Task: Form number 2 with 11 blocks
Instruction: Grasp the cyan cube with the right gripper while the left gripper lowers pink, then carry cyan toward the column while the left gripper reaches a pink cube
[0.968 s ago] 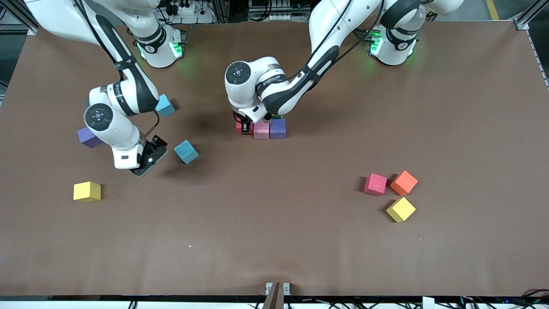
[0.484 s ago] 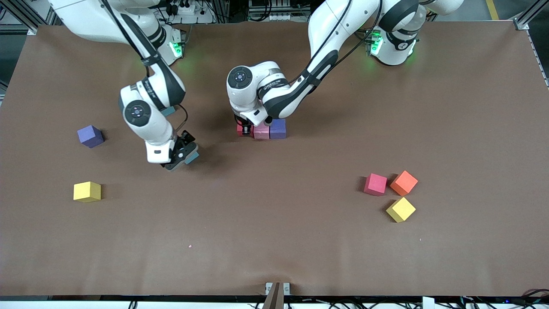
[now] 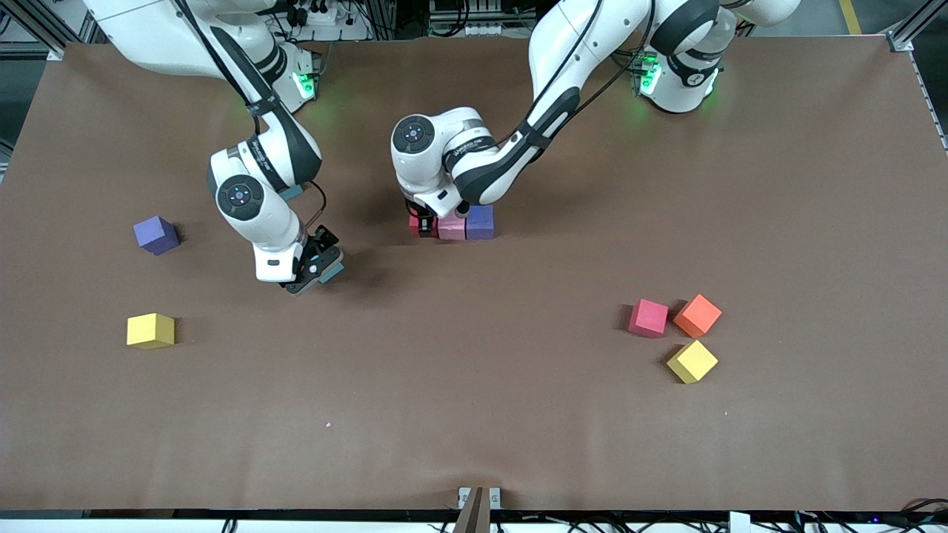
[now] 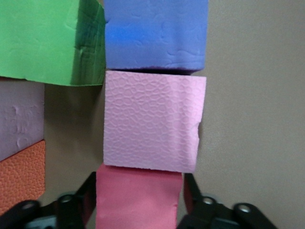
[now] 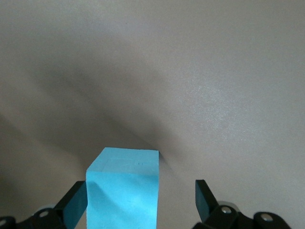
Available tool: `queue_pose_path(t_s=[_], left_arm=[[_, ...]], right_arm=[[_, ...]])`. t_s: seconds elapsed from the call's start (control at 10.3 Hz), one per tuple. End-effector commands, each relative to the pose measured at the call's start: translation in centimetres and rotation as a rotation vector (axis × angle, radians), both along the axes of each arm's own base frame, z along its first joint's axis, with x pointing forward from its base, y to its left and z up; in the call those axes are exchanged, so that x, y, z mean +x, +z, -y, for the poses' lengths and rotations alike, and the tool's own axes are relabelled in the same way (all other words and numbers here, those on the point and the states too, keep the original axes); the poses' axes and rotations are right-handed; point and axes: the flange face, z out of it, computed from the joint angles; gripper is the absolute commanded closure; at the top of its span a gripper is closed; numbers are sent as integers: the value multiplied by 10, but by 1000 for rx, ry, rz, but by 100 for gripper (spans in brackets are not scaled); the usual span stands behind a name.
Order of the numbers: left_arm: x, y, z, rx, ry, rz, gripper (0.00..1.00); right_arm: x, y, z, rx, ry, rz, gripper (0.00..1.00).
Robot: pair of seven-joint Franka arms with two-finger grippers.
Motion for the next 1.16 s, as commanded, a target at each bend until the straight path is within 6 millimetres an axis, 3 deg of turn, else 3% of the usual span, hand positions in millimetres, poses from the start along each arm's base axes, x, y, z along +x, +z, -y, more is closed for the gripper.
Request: queue_pose_path(t_s=[0.0, 0.19, 0.39, 0.68, 0.87, 1.07], left_arm=[[0, 20, 3, 16, 23, 6, 0], [-1, 51, 2, 32, 12, 7, 0], [19, 87, -17, 59, -8, 17, 0], [100, 125, -87, 50, 32, 36, 0], [159, 135, -151, 49, 14, 47, 0], [205, 130, -222, 64, 23, 34, 0]], right_arm=[[-7, -3, 0, 3, -15, -19, 0], [-18, -13, -2, -3, -6, -42, 0], [-26, -19, -5, -3, 5, -49, 0], [-24, -32, -10, 32, 14, -13, 0], [-25, -37, -10, 40, 14, -8, 23], [-23, -31, -10, 37, 11, -4, 43]])
